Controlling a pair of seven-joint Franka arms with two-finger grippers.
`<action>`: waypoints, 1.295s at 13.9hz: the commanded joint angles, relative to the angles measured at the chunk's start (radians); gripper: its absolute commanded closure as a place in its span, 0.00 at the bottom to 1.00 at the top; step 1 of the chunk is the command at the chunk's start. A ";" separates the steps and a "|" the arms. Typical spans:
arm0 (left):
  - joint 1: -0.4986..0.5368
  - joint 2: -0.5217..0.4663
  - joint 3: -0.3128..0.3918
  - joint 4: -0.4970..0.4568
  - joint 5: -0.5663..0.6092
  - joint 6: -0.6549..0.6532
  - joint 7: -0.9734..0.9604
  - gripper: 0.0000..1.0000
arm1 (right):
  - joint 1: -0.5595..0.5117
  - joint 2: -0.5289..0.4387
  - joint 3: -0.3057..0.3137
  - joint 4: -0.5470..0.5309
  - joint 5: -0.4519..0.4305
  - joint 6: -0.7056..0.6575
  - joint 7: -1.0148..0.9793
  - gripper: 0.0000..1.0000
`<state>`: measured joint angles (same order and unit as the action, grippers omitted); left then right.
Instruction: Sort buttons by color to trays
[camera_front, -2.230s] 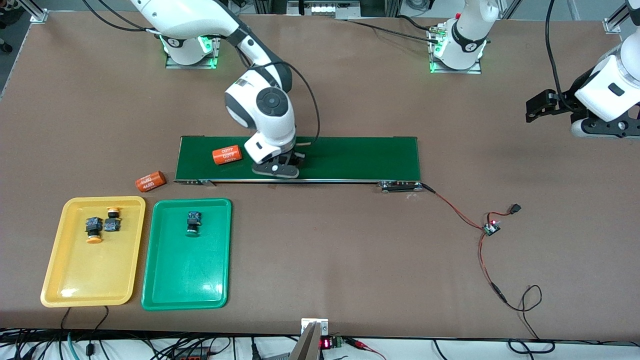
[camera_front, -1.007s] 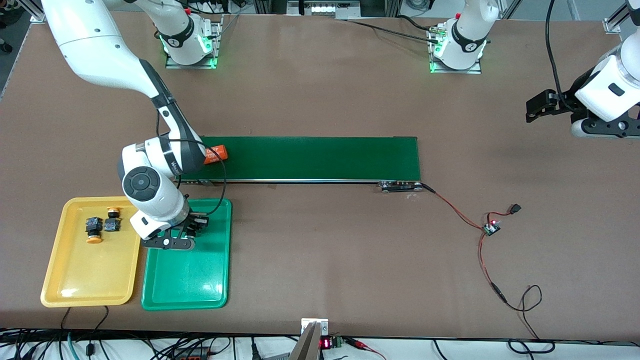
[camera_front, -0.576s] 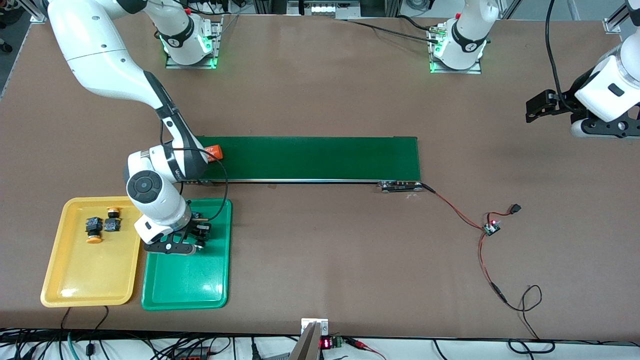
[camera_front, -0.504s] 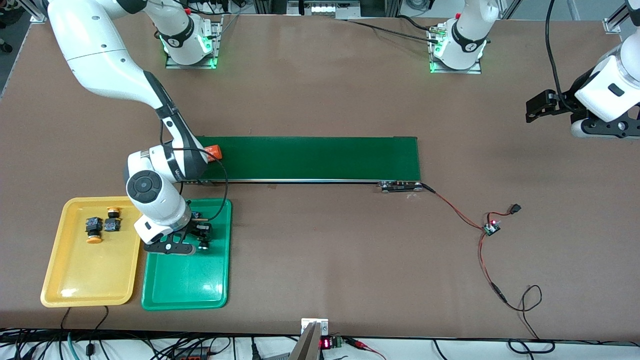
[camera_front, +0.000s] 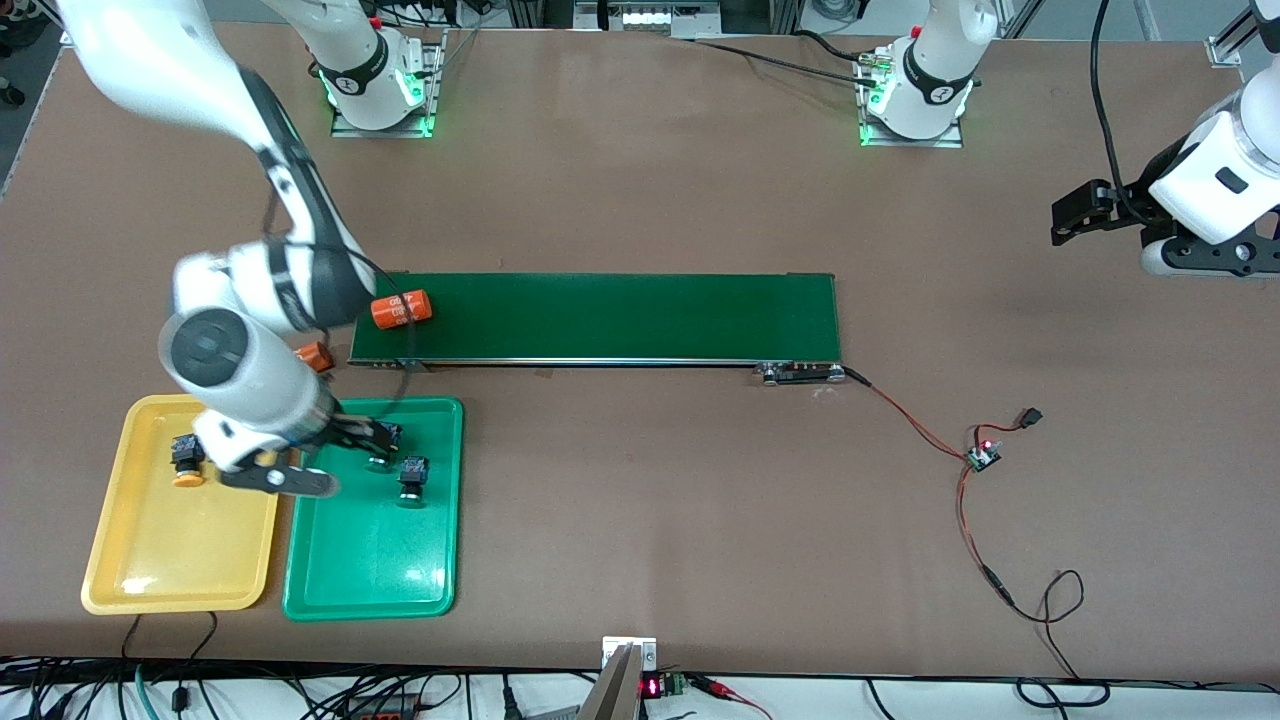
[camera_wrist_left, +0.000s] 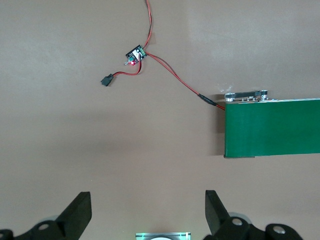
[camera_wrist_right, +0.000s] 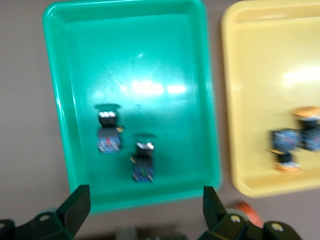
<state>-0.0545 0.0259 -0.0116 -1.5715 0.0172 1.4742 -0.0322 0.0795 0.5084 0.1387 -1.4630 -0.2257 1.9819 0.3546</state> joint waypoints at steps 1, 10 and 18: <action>-0.001 0.000 0.001 0.004 0.015 0.003 0.020 0.00 | -0.095 -0.195 0.005 -0.051 0.075 -0.167 -0.112 0.00; -0.001 0.012 0.004 0.019 0.017 -0.006 0.021 0.00 | -0.116 -0.415 0.004 -0.141 0.224 -0.300 -0.157 0.00; -0.002 0.014 0.002 0.019 0.017 -0.008 0.009 0.00 | -0.113 -0.373 0.010 -0.140 0.233 -0.213 -0.151 0.00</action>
<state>-0.0547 0.0332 -0.0110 -1.5703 0.0174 1.4776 -0.0315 -0.0323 0.1301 0.1442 -1.5994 -0.0101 1.7464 0.2096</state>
